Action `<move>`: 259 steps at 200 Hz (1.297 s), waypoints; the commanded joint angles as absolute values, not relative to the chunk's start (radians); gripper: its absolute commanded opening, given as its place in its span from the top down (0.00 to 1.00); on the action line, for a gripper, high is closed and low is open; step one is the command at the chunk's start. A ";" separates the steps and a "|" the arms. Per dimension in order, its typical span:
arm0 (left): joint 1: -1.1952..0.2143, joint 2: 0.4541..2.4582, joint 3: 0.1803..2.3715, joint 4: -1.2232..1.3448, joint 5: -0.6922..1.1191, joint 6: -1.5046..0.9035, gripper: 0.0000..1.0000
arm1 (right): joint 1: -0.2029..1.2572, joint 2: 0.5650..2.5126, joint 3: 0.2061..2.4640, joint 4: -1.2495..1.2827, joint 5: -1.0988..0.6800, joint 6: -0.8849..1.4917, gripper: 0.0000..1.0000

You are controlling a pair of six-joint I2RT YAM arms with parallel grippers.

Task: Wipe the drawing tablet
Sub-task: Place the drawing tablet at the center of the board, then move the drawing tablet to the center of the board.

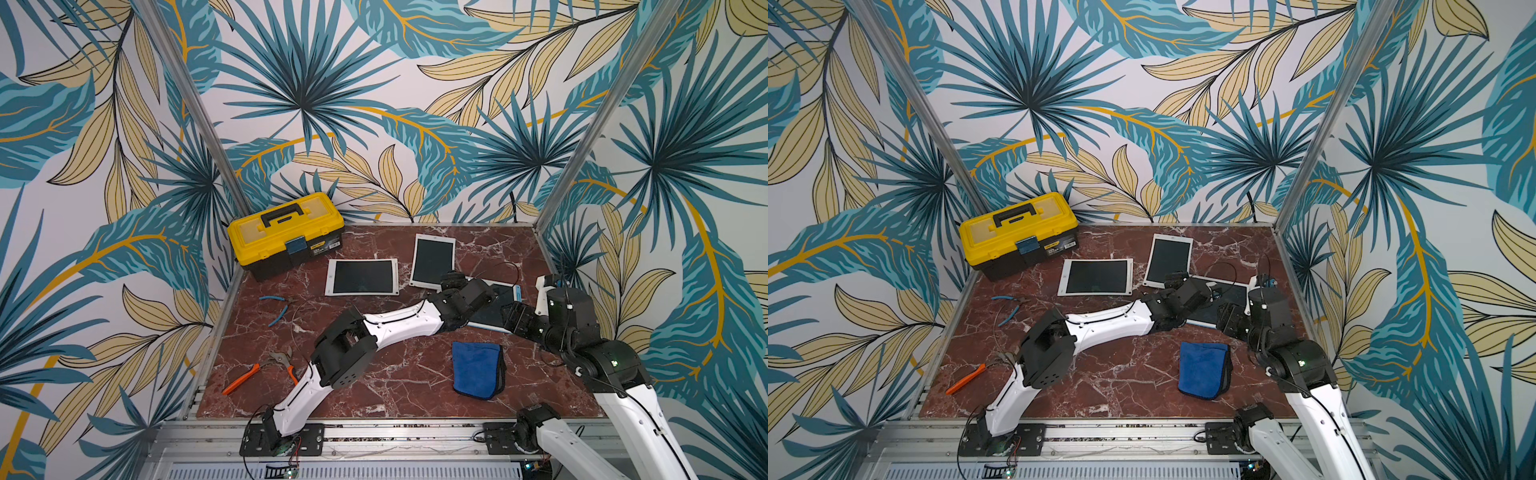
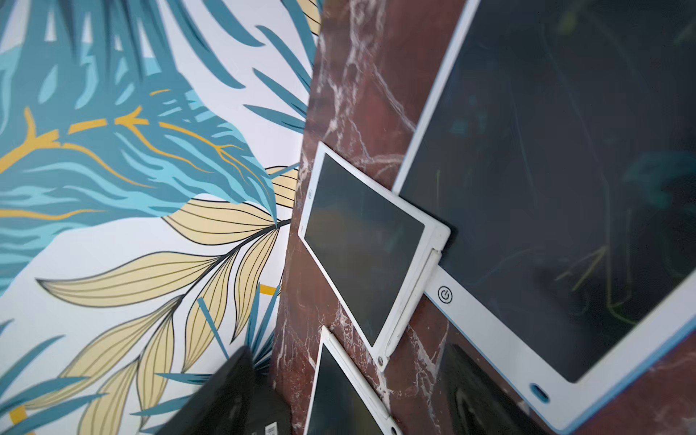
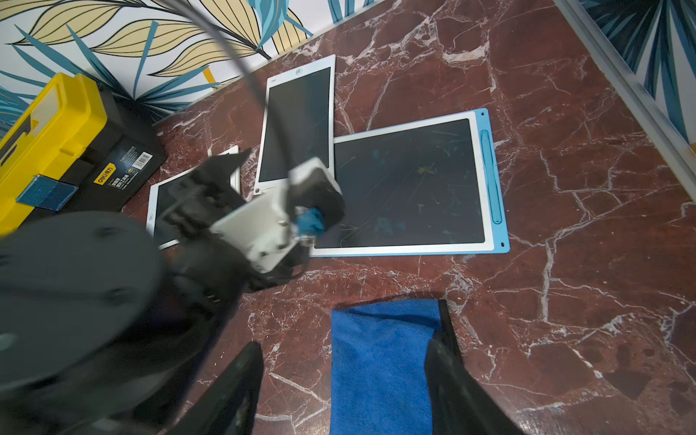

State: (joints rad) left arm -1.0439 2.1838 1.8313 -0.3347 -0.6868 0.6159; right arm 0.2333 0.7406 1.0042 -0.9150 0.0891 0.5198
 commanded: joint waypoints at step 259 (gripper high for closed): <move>-0.141 1.905 1.394 -0.411 -0.107 -0.564 0.29 | 0.420 2.663 2.602 -0.822 -0.338 0.409 0.30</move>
State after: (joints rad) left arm -0.1467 1.9064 1.3426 -0.4267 -0.0387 -0.5476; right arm 0.4095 2.6854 2.6381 -0.9043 -0.3252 0.4149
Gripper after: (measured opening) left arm 0.708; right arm 0.698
